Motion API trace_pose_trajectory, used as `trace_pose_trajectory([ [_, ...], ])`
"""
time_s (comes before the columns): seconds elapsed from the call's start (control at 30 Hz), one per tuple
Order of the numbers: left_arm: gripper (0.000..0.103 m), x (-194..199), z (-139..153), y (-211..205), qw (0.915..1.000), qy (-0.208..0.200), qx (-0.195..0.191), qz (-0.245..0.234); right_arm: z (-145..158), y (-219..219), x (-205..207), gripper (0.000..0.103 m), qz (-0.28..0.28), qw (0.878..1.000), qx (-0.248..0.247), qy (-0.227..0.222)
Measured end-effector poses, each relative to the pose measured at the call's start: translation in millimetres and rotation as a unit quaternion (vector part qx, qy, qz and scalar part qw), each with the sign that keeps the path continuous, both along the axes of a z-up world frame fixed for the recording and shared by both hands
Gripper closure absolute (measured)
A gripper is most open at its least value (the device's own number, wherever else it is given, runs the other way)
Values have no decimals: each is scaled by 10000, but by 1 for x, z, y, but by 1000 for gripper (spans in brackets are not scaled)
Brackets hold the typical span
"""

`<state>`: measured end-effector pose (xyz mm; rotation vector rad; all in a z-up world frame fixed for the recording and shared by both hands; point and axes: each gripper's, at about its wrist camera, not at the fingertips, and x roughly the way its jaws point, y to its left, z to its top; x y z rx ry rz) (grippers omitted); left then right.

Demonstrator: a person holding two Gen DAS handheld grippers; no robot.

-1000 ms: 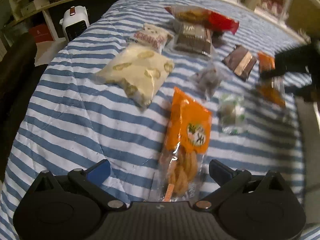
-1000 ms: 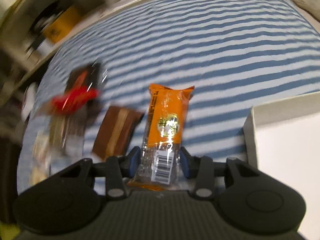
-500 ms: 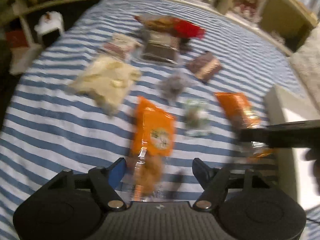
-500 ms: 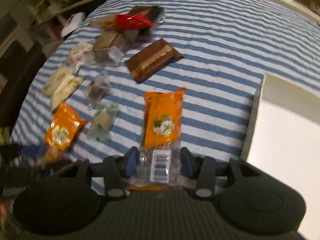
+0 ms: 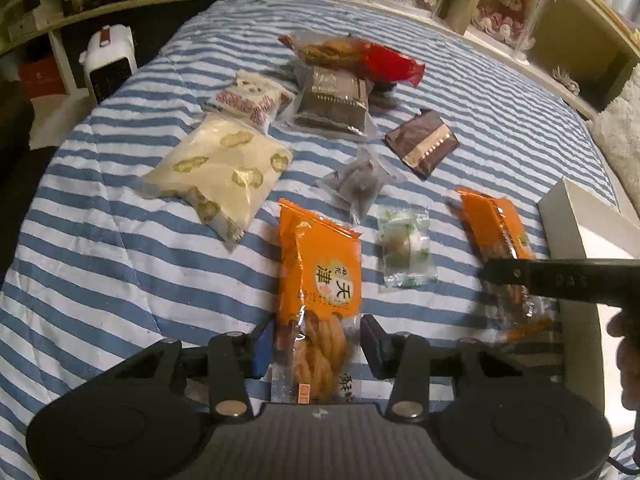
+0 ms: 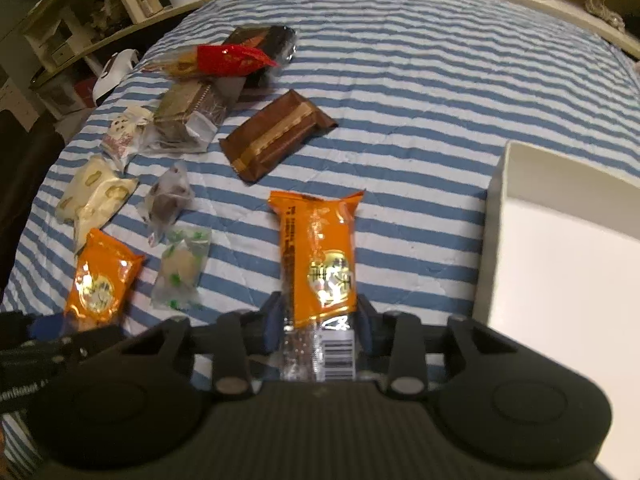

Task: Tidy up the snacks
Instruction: 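Carry both orange packs over the white tray with both tools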

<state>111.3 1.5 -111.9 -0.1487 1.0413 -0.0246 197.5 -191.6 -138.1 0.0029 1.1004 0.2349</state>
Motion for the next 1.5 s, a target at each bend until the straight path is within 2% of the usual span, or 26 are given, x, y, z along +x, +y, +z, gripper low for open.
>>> trace_pose_trajectory([
  [0.3, 58, -19, 30, 6, 9981, -504, -186, 304, 47, -16, -34, 61, 101, 9991, 110, -392],
  [0.57, 57, -34, 62, -26, 9953, -814, -520, 19, 88, -54, -73, 61, 23, 9975, 151, -696],
  [0.77, 57, -36, 79, -72, 9932, -945, -614, -280, 101, -102, -93, 61, -214, 9966, -12, -797],
  [1.07, 57, -36, 85, -144, 9908, -904, -781, -641, 115, -186, -114, 61, -559, 9944, -80, -894],
  [1.33, 57, -35, 93, -214, 9840, -978, -1029, -1081, 109, -241, -126, 61, -992, 9912, -40, -881],
  [1.5, 57, -30, 88, -257, 9813, -798, -1128, -1338, 102, -265, -127, 60, -1177, 9895, -92, -838],
])
